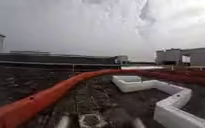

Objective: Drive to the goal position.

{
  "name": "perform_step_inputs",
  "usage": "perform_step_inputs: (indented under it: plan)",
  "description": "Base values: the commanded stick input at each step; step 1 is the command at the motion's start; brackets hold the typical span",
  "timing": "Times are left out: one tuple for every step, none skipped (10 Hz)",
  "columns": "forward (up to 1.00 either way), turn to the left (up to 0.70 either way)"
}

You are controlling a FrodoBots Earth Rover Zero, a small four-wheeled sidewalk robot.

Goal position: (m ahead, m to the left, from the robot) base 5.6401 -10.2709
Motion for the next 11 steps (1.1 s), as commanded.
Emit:
perform_step_inputs:
  plan:
    - [0.70,0.00]
    - [0.70,0.00]
    - [0.70,0.00]
    - [0.70,0.00]
    - [0.70,0.00]
    - [0.70,0.00]
    - [0.70,0.00]
    - [0.70,0.00]
    - [0.70,0.00]
    - [0.70,0.00]
    - [0.70,0.00]
